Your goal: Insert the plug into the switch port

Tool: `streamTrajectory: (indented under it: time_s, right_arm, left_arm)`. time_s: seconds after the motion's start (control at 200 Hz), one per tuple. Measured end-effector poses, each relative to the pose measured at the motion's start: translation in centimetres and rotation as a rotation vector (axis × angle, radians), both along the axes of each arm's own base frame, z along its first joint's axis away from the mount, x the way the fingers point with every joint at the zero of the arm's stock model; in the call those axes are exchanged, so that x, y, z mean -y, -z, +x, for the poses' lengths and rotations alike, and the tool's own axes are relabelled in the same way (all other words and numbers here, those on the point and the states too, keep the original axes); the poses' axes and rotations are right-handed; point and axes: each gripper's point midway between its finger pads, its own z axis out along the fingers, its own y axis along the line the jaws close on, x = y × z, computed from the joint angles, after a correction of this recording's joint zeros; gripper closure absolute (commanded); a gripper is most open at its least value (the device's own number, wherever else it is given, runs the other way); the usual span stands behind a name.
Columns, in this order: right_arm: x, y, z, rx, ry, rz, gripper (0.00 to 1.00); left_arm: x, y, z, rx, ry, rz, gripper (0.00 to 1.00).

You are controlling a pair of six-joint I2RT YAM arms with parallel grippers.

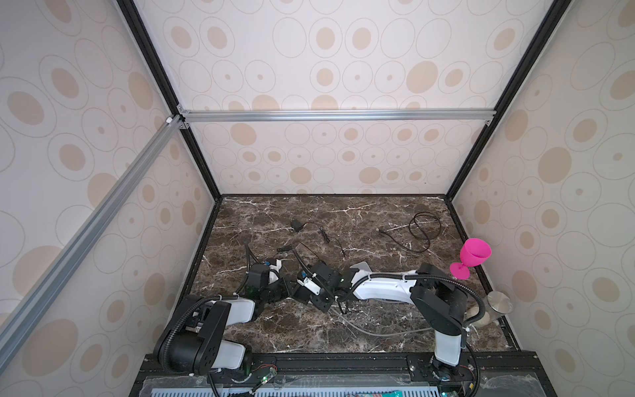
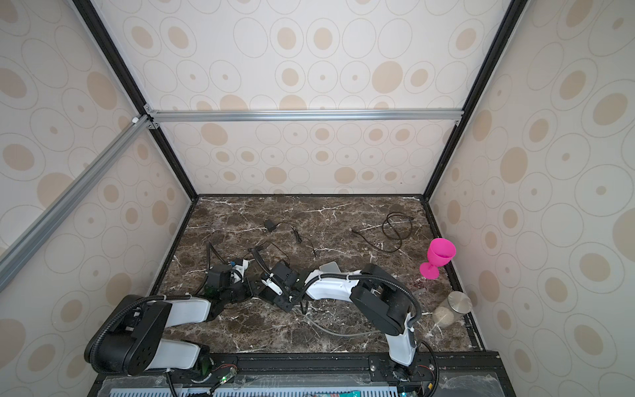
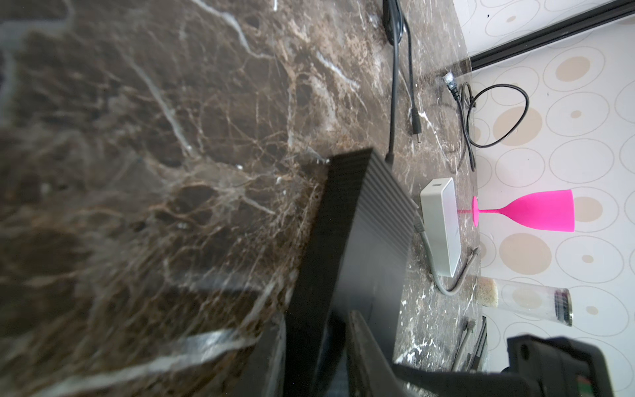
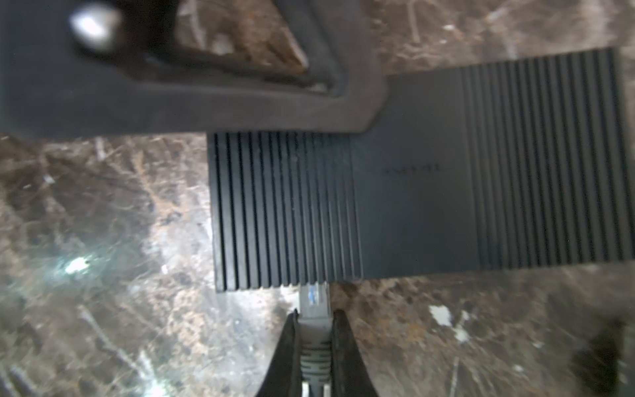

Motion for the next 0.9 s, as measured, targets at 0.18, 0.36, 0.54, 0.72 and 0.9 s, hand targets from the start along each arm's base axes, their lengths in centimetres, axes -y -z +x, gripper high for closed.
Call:
streamTrajectory:
  time_s: [0.18,0.36,0.54,0.72,0.9]
  right_arm:
    - [0.4,0.0,0.6,0.024,0.033,-0.015,1.0]
    - [0.2,0.0,0.3,-0.001,0.003,0.001,1.0]
    - [-0.2,0.6,0.4,-0.039,-0.022,-0.006,1.0]
    - [-1.1,0.5,1.1,-0.052,-0.017,-0.043,1.0]
    - [-1.2,0.4,1.5,-0.046,-0.007,-0.059,1.0]
  left_arm:
    - [0.0,0.0,-0.3,-0.006,-0.005,-0.007,0.7]
    - [0.0,0.0,-0.3,-0.008,-0.005,-0.01,0.7]
    - [0.0,0.1,0.0,0.0,-0.008,-0.014,0.7]
    - [-0.5,0.1,0.7,0.019,-0.036,-0.004,0.7]
    - [-0.7,0.1,0.8,0.024,-0.045,0.001,0.7]
